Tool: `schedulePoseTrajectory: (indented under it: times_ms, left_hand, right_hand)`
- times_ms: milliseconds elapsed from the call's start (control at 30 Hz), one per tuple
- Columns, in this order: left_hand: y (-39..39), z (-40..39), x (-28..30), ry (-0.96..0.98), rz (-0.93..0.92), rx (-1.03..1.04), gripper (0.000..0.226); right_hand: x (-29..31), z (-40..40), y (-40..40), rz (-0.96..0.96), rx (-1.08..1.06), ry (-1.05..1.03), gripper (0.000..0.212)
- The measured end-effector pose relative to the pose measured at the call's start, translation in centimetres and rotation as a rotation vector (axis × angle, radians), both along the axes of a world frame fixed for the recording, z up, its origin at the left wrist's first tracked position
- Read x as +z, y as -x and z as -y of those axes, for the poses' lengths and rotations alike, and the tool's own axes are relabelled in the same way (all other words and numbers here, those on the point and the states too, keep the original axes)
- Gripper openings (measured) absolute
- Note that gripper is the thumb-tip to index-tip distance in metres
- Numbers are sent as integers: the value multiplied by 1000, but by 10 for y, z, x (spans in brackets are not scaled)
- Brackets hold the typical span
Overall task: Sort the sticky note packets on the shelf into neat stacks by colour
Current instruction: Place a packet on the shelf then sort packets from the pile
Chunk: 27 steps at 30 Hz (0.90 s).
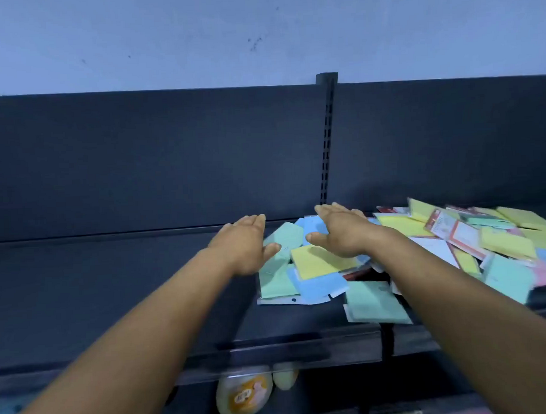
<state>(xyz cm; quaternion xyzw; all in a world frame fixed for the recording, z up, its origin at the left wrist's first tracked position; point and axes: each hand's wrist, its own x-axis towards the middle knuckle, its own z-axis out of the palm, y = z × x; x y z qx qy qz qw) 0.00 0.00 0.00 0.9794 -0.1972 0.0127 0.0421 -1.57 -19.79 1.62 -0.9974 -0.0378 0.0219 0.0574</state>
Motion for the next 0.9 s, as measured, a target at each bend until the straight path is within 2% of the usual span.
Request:
schedulePoseTrajectory:
  times_ms: [333,433,533,567,700,900]
  left_hand:
    - [-44,8,-21,-37,-105,-33,79]
    - [-50,9,-31,-136,-181,-10,88]
    - [-55,6,-41,-180,-212,0,87]
    - [-57,4,-43,-158,-208,-5,85]
    - [-69,-16,-43,-139,-153,22,82]
    - [-72,-48,-54,-132,-110,65,73]
  right_hand:
    - [-20,-9,-44,-91,22,72,62]
    - [-26,-18,-55,-97,46,84,58]
    - [-38,-27,-64,-168,74,117,31]
    - [-42,-30,-65,-188,84,120,29]
    - [-47,-42,-65,-180,136,125,40]
    - [-52,-56,-70,-154,188,118,38]
